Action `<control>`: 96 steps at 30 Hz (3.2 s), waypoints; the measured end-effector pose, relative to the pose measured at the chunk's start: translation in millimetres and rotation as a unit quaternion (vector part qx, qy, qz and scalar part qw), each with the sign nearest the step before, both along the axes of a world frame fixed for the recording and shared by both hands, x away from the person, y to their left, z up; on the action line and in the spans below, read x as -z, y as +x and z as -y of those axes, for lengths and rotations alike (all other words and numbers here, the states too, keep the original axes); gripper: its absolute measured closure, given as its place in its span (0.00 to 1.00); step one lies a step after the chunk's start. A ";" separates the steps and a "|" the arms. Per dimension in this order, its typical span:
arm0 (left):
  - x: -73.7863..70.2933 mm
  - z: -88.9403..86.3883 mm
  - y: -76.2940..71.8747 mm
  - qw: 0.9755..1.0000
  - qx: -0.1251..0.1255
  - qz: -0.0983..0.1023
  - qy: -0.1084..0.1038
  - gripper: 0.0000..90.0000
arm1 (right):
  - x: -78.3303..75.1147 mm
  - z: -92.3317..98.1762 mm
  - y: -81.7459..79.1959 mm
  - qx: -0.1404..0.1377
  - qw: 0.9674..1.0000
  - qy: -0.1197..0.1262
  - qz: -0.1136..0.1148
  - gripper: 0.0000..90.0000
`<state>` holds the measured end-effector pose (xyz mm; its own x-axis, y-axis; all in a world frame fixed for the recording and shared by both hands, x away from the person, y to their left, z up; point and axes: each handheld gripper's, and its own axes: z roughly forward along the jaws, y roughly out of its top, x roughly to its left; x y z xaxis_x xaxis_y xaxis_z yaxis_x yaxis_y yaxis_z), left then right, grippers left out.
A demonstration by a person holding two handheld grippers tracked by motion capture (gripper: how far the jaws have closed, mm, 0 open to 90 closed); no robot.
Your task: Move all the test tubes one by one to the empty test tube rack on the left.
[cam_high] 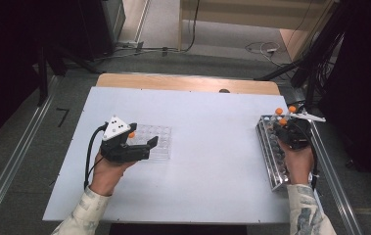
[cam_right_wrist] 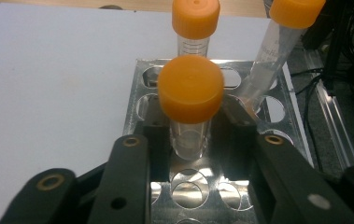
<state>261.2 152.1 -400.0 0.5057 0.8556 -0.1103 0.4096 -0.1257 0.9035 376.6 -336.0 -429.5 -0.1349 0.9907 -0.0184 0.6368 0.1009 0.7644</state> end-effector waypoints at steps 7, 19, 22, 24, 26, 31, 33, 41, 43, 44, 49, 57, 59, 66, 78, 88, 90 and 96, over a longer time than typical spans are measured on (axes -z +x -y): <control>-0.1 -0.1 0.0 1.000 0.000 0.000 -0.001 0.18 | -0.4 0.0 -0.9 0.000 1.000 0.000 0.004 0.79; 0.6 -0.6 0.7 1.000 -0.002 -0.001 0.002 0.17 | -6.8 0.7 -6.2 0.004 1.000 -0.004 0.027 0.79; 0.6 -0.5 0.7 1.000 -0.002 -0.001 0.002 0.17 | -11.8 -0.8 -8.9 0.003 0.999 -0.007 0.036 0.80; 0.8 -0.2 0.7 1.000 -0.002 -0.001 0.002 0.17 | -15.5 -2.2 -11.1 0.003 0.999 -0.013 0.045 0.80; 0.9 -0.2 0.7 1.000 -0.002 -0.002 0.002 0.17 | -19.6 -3.8 -13.6 0.004 0.998 -0.018 0.052 0.80; 0.8 0.1 0.5 1.000 -0.002 -0.002 0.001 0.17 | -28.1 -3.3 -18.8 0.003 0.998 -0.015 0.068 0.80; 0.7 0.1 0.4 1.000 -0.001 -0.002 0.001 0.17 | -30.2 -2.0 -20.1 0.002 0.997 -0.014 0.072 0.80; 0.9 -0.2 0.6 1.000 -0.002 -0.002 0.002 0.17 | -38.1 -1.2 -26.3 0.000 0.997 -0.008 0.083 0.80; 0.8 -0.6 0.6 1.000 -0.001 -0.002 0.002 0.17 | -40.7 -1.6 -28.4 -0.003 0.996 -0.008 0.088 0.80; 0.7 -0.6 0.5 1.000 -0.001 -0.002 0.002 0.17 | -42.9 -1.9 -30.2 -0.004 0.996 -0.007 0.091 0.80; 0.6 -0.7 0.4 1.000 -0.001 -0.002 0.002 0.17 | -51.8 -5.5 -37.4 -0.013 0.995 -0.005 0.102 0.80; 0.6 0.1 0.1 1.000 0.000 -0.002 0.002 0.17 | -56.1 -23.2 -45.9 -0.057 0.993 0.006 0.103 0.80; 0.7 0.1 0.0 1.000 -0.001 -0.003 0.002 0.17 | -54.0 -29.7 -46.3 -0.070 0.993 0.007 0.097 0.80; 1.0 1.7 -0.4 1.000 0.002 -0.003 0.004 0.17 | -43.8 -53.9 -47.7 -0.124 0.989 0.024 0.080 0.80; 2.1 4.4 -1.0 1.000 0.005 -0.004 0.003 0.17 | -34.8 -90.3 -57.8 -0.200 0.976 0.044 0.067 0.80; 4.3 10.6 -1.7 1.000 0.014 -0.007 0.006 0.17 | -23.3 -118.4 -63.2 -0.250 0.966 0.050 0.045 0.80; 4.9 12.3 -2.0 1.000 0.017 -0.006 0.007 0.17 | -21.5 -123.3 -64.9 -0.256 0.965 0.049 0.042 0.80; 7.7 19.3 -2.8 1.000 0.027 -0.008 0.013 0.17 | -15.6 -138.2 -70.0 -0.276 0.959 0.041 0.040 0.80</control>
<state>258.3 132.9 -407.7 0.5494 0.8300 -0.0963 0.4158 -0.1716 0.8931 306.6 -197.8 -413.9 -0.6417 0.7666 0.0239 0.4414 0.3436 0.8289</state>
